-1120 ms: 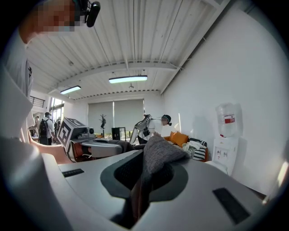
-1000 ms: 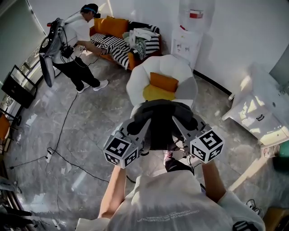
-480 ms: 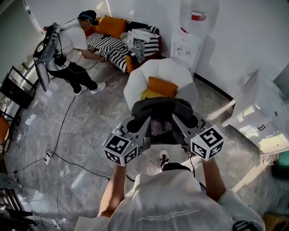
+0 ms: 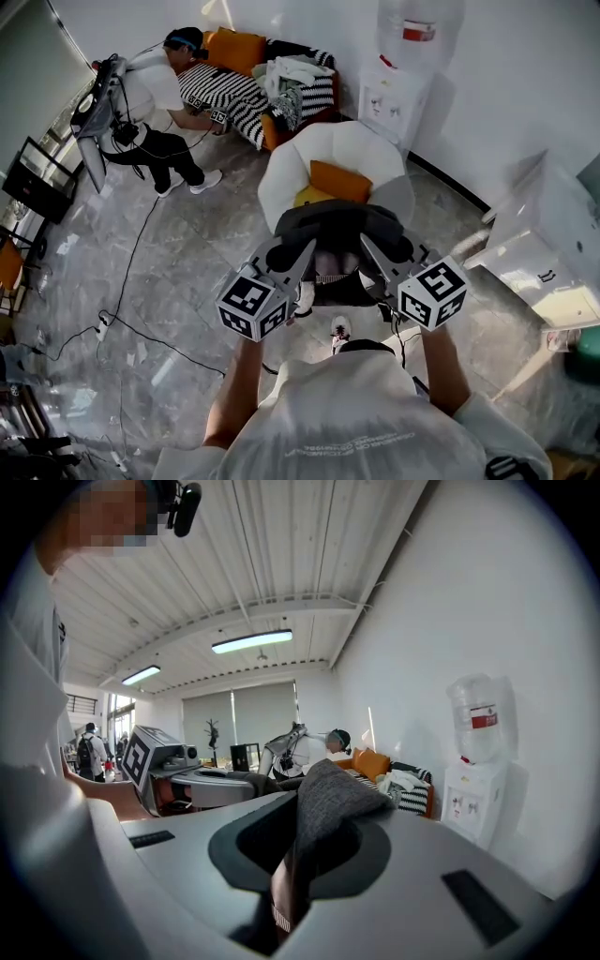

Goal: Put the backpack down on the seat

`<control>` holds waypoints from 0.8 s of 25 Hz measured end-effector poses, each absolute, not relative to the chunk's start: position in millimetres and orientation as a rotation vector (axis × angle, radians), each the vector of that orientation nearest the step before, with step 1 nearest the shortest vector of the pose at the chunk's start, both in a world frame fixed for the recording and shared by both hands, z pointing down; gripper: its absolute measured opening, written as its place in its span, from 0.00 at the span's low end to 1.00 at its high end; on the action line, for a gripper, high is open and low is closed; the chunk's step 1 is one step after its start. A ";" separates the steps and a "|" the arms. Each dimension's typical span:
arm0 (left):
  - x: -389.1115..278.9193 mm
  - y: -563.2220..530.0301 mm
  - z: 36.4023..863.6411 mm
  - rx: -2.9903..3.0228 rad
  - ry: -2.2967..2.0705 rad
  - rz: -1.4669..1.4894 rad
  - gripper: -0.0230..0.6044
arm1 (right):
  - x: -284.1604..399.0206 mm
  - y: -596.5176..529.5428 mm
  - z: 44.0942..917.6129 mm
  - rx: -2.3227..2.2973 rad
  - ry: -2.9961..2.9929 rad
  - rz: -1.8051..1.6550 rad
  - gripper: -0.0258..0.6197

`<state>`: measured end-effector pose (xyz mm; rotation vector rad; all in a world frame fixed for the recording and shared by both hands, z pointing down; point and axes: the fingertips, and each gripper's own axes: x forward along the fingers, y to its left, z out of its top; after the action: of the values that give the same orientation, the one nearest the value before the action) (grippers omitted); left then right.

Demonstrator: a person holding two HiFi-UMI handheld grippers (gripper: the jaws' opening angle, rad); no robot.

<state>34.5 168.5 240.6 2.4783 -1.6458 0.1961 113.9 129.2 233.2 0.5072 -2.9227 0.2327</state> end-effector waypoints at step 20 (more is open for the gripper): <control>18.9 82.7 267.0 2.394 -1.651 0.197 0.12 | 96.9 37.9 256.7 0.397 -2.916 0.310 0.09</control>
<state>18.9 82.7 267.0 2.3939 -1.6511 0.1966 96.9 37.9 256.7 0.3971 -2.9160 0.3097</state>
